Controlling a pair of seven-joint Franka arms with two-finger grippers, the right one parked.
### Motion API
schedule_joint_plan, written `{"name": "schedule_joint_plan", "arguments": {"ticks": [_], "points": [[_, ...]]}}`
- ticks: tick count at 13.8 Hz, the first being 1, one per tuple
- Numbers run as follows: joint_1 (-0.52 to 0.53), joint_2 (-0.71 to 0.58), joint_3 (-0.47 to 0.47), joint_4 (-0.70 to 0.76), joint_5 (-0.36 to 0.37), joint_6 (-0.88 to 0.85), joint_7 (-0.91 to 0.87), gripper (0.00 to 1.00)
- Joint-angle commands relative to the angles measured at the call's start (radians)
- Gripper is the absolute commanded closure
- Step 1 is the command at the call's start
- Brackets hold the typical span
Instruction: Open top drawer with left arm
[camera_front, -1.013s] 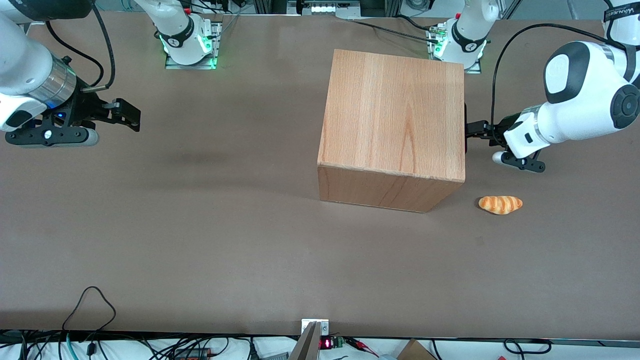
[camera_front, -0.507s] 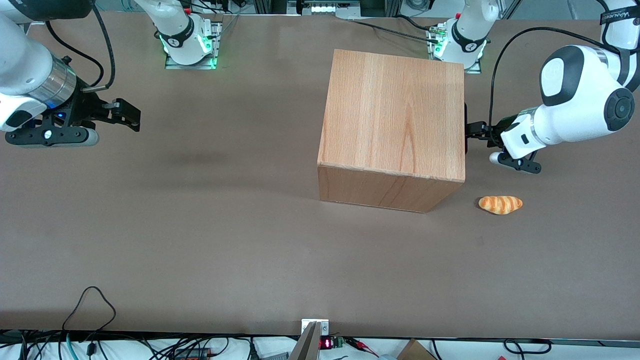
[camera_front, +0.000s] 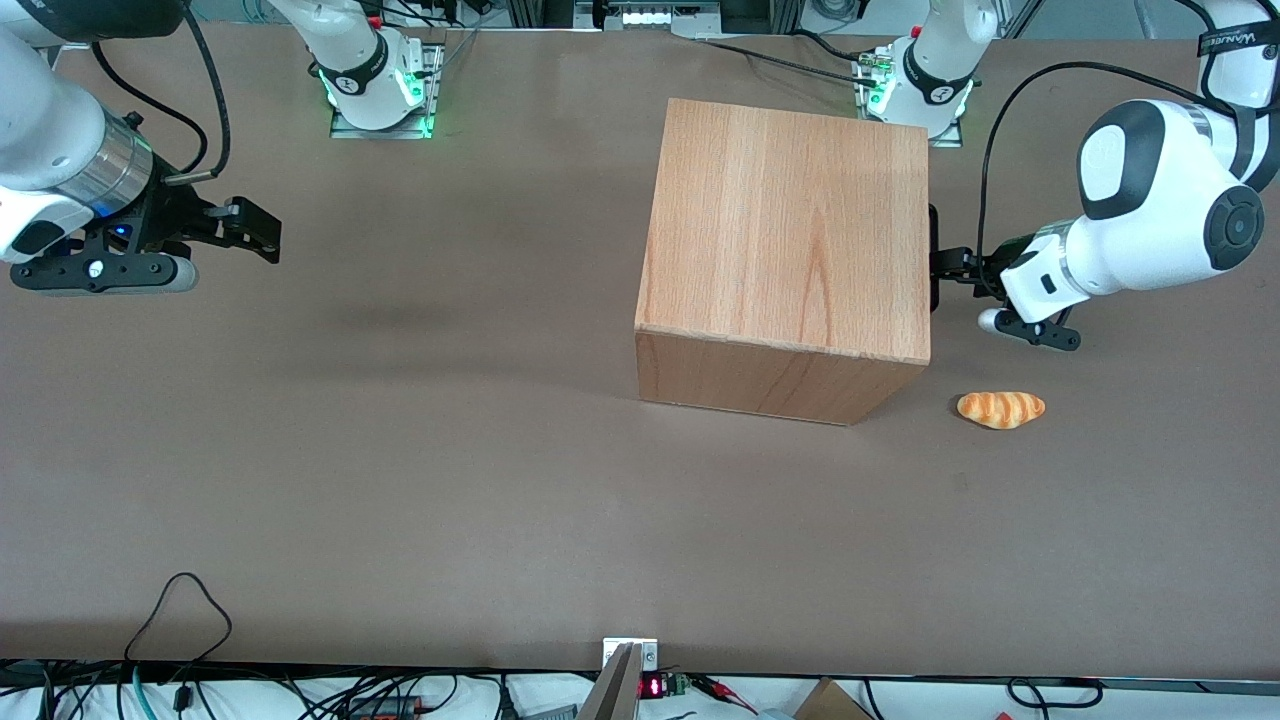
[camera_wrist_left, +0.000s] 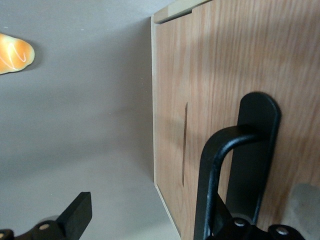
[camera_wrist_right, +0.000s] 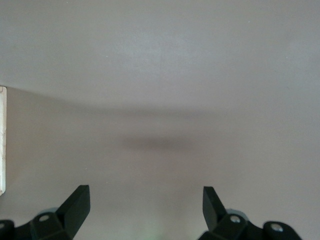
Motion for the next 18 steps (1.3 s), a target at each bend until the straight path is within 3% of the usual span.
{"name": "schedule_joint_plan", "arguments": {"ticks": [1, 18], "points": [[0.027, 0.006, 0.004, -0.007, -0.009, 0.016, 0.036, 0.00], [0.164, 0.024, 0.007, 0.005, 0.036, 0.048, 0.087, 0.00]]}}
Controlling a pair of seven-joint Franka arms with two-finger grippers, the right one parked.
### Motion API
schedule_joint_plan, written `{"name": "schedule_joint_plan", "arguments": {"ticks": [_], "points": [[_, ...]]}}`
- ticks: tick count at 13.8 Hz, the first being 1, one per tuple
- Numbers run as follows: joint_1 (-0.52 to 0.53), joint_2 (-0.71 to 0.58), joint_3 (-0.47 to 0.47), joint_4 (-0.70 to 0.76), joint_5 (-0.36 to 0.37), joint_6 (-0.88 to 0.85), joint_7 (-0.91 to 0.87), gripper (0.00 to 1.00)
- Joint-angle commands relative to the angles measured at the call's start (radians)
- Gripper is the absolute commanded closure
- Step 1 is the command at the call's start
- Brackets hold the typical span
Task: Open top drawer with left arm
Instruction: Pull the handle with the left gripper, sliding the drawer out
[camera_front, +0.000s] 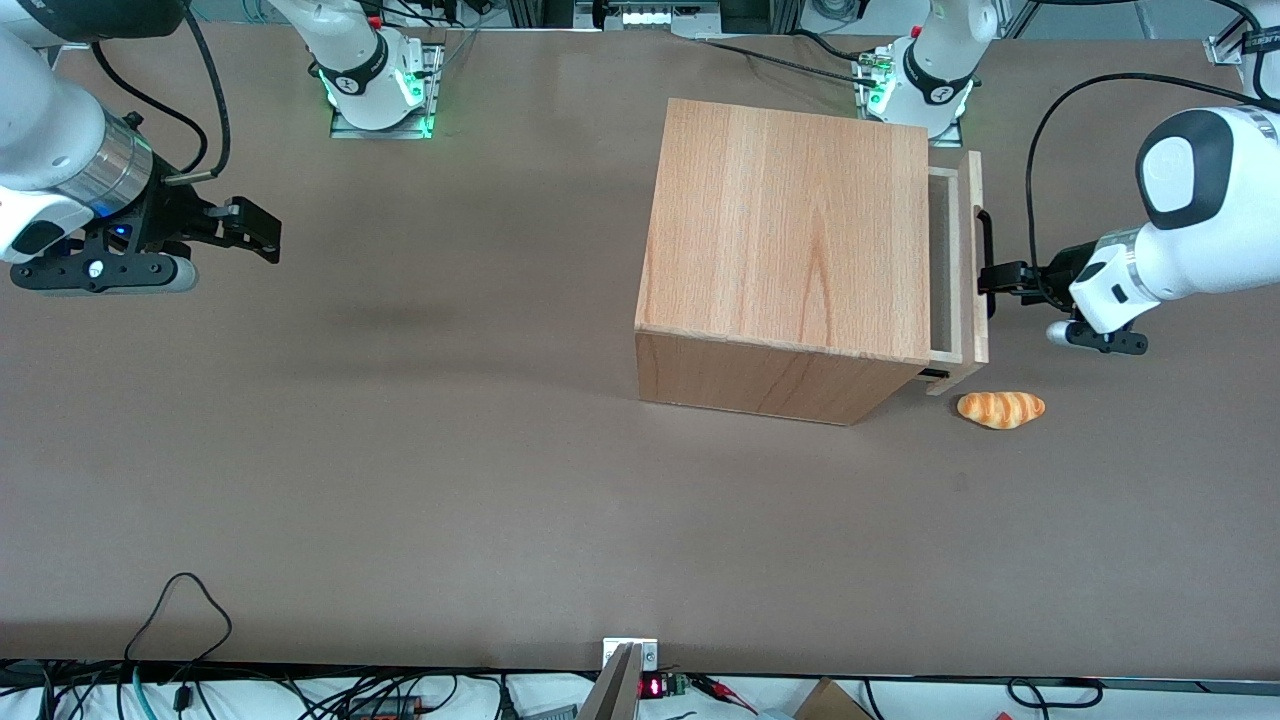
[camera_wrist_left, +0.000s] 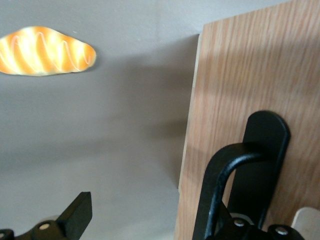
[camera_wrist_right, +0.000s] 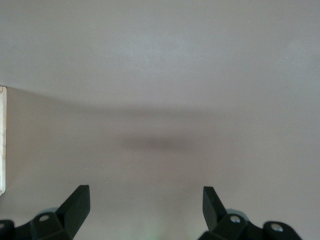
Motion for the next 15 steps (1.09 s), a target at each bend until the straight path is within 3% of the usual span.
{"name": "schedule_joint_plan", "arguments": {"ticks": [1, 5, 7, 15], "points": [[0.038, 0.019, -0.001, 0.008, 0.023, 0.018, 0.056, 0.00], [0.074, 0.021, 0.003, 0.011, 0.026, 0.019, 0.080, 0.00], [0.098, 0.021, 0.002, 0.012, 0.071, 0.019, 0.085, 0.00], [0.166, 0.033, 0.002, 0.031, 0.074, 0.018, 0.120, 0.00]]}}
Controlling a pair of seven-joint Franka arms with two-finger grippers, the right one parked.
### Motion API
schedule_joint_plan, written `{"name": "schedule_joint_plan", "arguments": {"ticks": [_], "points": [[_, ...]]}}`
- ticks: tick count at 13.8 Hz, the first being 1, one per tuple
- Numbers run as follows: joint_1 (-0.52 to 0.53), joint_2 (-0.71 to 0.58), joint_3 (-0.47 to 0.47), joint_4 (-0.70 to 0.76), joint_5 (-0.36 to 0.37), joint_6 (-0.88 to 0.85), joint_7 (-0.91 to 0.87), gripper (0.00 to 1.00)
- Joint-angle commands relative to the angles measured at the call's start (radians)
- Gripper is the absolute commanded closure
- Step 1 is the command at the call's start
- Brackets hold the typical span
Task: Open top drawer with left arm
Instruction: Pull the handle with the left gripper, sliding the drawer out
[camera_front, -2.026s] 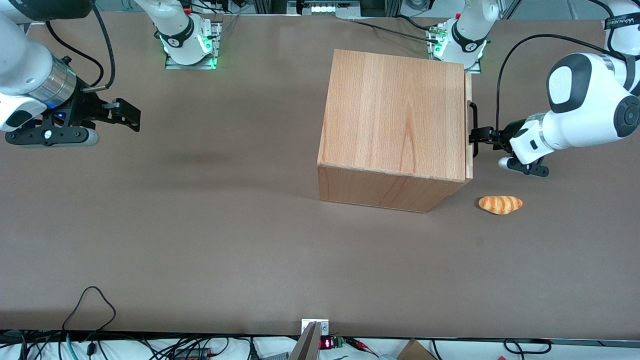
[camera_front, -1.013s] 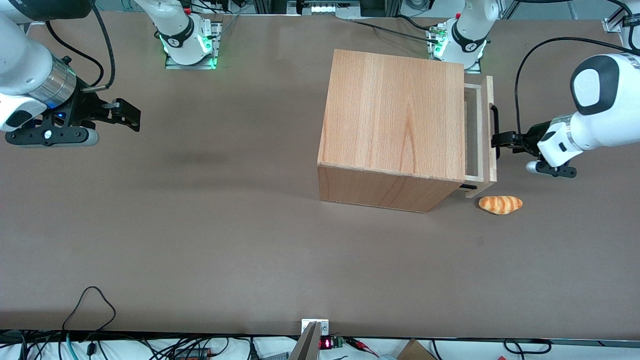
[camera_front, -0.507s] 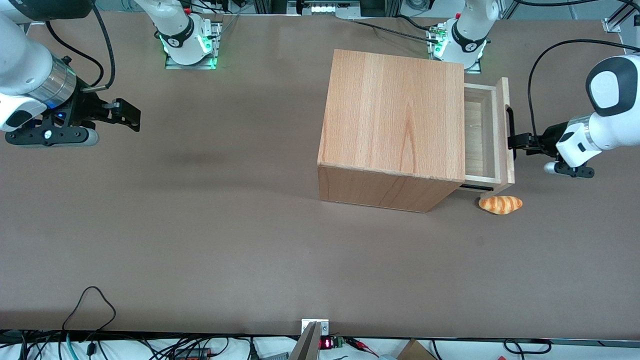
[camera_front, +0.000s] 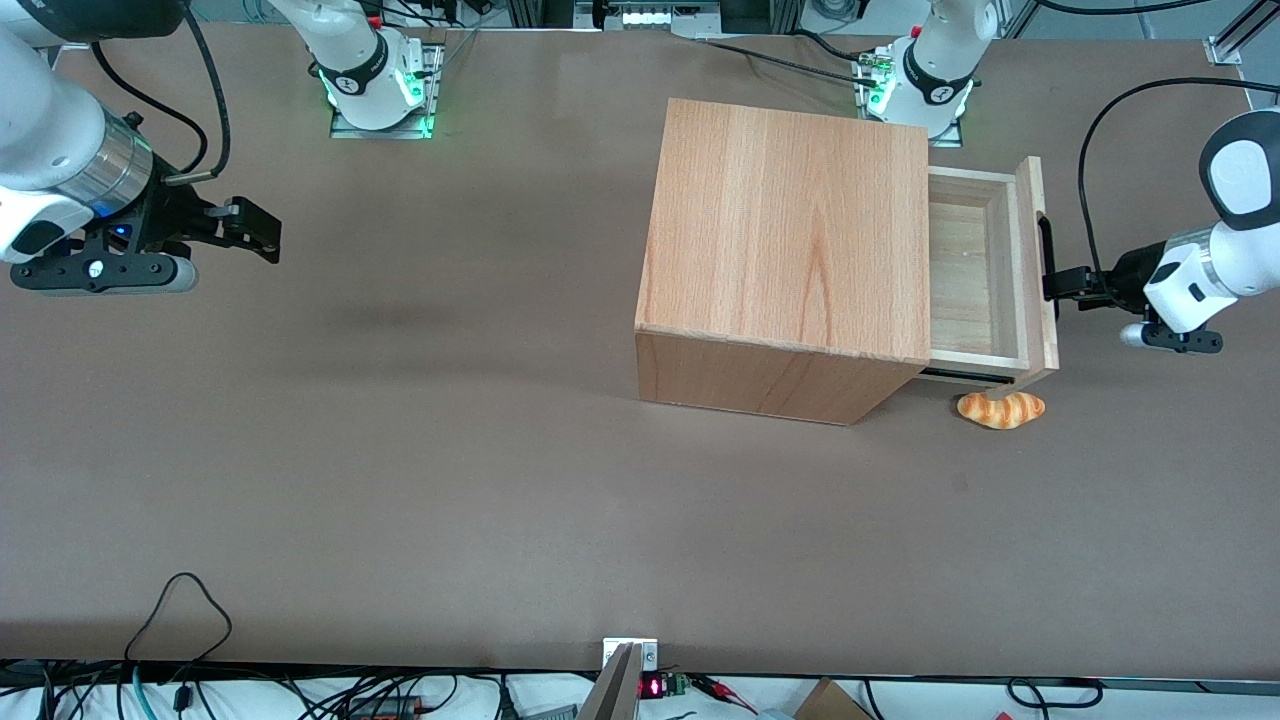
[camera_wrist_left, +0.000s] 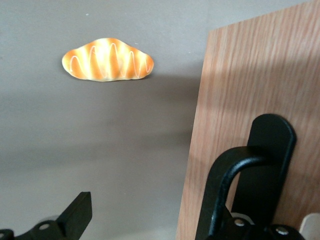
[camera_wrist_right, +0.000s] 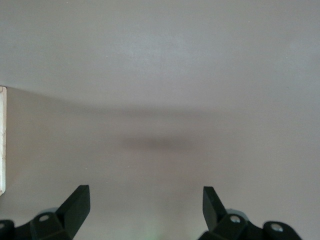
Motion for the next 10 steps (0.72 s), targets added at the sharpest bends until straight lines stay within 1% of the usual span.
{"name": "schedule_joint_plan", "arguments": {"ticks": [1, 6, 10], "points": [[0.038, 0.022, -0.003, 0.019, 0.039, -0.007, 0.044, 0.00], [0.069, 0.031, -0.003, 0.022, 0.039, -0.006, 0.061, 0.00], [0.100, 0.045, -0.003, 0.056, 0.039, -0.023, 0.084, 0.00]]}}
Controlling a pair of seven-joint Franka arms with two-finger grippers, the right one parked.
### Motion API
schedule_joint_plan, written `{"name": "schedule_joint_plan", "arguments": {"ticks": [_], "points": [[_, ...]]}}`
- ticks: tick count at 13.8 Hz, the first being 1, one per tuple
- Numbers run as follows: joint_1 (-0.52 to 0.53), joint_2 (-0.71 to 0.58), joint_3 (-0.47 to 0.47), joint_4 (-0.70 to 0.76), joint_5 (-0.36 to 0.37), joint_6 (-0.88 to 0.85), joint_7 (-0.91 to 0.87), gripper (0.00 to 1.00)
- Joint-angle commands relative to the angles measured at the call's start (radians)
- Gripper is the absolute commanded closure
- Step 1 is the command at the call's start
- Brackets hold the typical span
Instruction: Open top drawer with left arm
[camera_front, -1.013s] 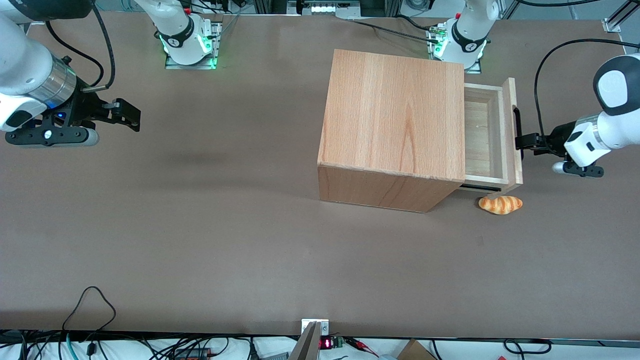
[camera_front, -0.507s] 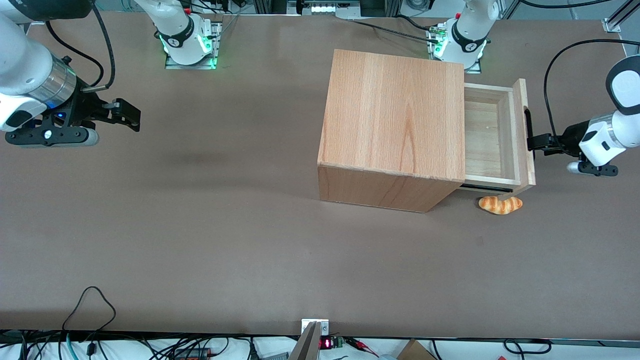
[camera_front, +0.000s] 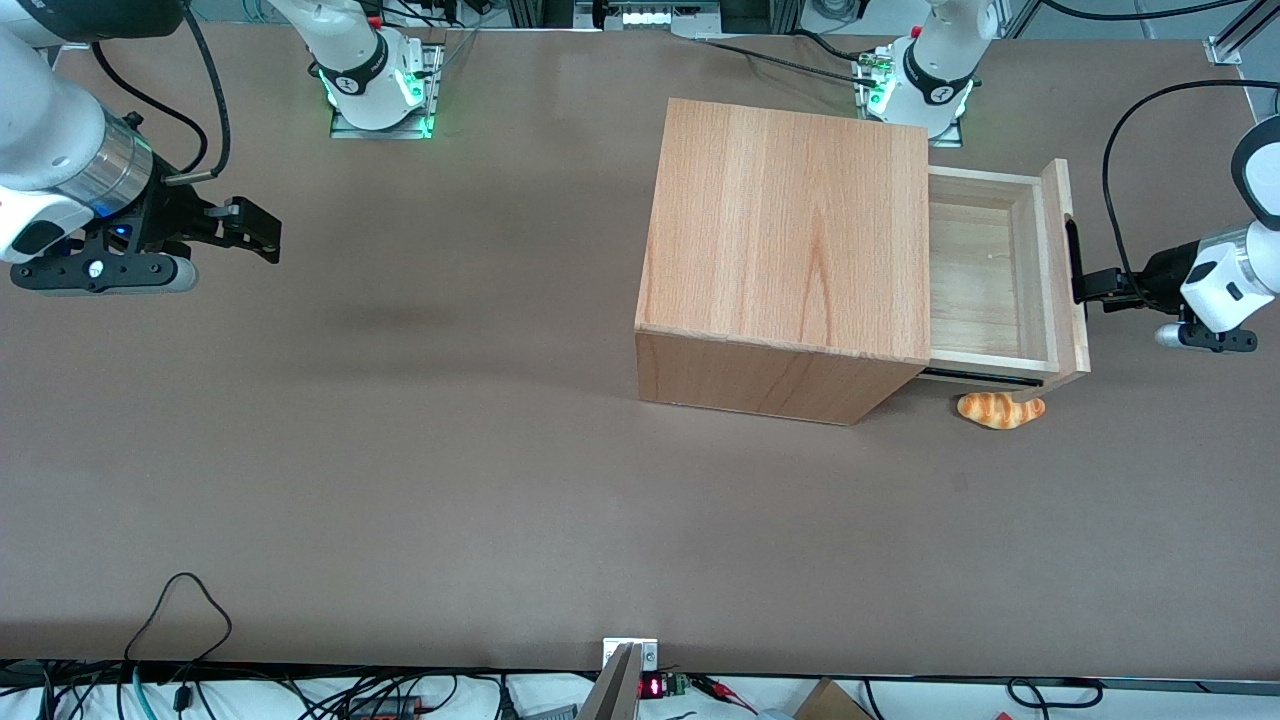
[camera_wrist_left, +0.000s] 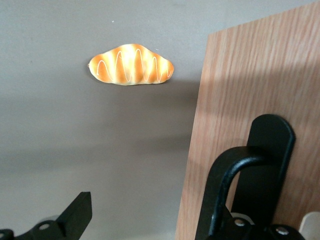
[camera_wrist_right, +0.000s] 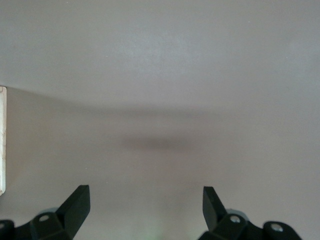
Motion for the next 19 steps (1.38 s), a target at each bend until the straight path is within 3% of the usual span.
{"name": "schedule_joint_plan", "arguments": {"ticks": [1, 10, 17, 19], "points": [[0.037, 0.030, -0.002, 0.045, 0.039, -0.034, 0.040, 0.00], [0.040, 0.040, -0.002, 0.195, 0.037, -0.196, 0.041, 0.00], [0.039, 0.035, -0.010, 0.390, 0.040, -0.321, 0.024, 0.00], [0.030, 0.031, -0.021, 0.434, 0.068, -0.331, 0.021, 0.00]]}}
